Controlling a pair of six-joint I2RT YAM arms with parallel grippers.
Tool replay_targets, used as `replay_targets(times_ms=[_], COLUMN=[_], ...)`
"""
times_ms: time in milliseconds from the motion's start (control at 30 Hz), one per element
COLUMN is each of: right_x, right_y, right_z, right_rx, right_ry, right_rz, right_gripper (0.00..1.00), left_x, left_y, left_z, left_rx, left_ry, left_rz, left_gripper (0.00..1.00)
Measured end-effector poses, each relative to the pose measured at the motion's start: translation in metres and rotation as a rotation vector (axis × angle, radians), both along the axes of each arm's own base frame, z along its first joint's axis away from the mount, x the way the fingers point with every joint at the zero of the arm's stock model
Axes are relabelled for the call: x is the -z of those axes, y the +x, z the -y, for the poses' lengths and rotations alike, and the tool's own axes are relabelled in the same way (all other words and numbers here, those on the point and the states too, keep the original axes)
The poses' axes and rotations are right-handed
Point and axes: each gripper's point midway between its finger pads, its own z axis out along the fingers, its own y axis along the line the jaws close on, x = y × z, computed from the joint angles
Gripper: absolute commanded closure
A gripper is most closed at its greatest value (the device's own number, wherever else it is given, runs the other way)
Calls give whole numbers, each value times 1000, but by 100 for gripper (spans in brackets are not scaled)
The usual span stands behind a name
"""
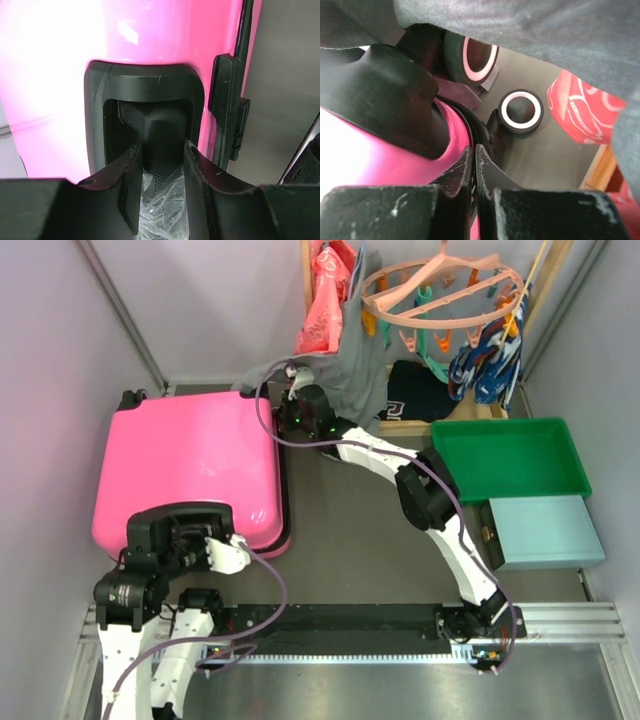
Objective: Open, take out, and arrange the luggage
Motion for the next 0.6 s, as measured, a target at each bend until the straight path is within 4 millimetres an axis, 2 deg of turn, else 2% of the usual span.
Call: replay_targets(times_ms=[233, 267, 300, 333, 367, 400, 433, 467, 500, 600], right_x=[3, 5, 5, 6, 8, 10, 13, 15, 17, 12], right_y=[0, -1, -3, -6, -8, -10, -12, -13, -13, -14], right_z=[1, 3, 6, 9, 13, 19, 25, 32, 40, 56], right_rx=[6, 11, 12, 12, 15, 21, 28, 36, 48, 70], right_ry=[7, 8, 10, 10, 1, -17, -34, -51, -70, -107], right_rz=[7, 11, 15, 19, 19, 19, 16, 10, 3, -9], right_gripper=[100, 94, 72, 63, 57, 50, 38, 9, 1, 1], left_x=[-1, 0, 0, 0, 0, 0, 0, 0, 1, -5], left_y=[0, -1, -2, -3, -5, -6, -8, -11, -14, -21], left_z=[0, 1, 1, 0, -1, -3, -4, -5, -5, -4], left_rx=[-15, -21, -26, -37, -47, -57, -69, -88, -102, -169], left_ry=[-14, -21, -26, -30, -32, -32, -36, -44, -58, -129], left_rz=[-1, -4, -4, -3, 0, 3, 6, 8, 4, 0], left_gripper=[100, 100, 100, 97, 72, 53, 42, 29, 24, 14])
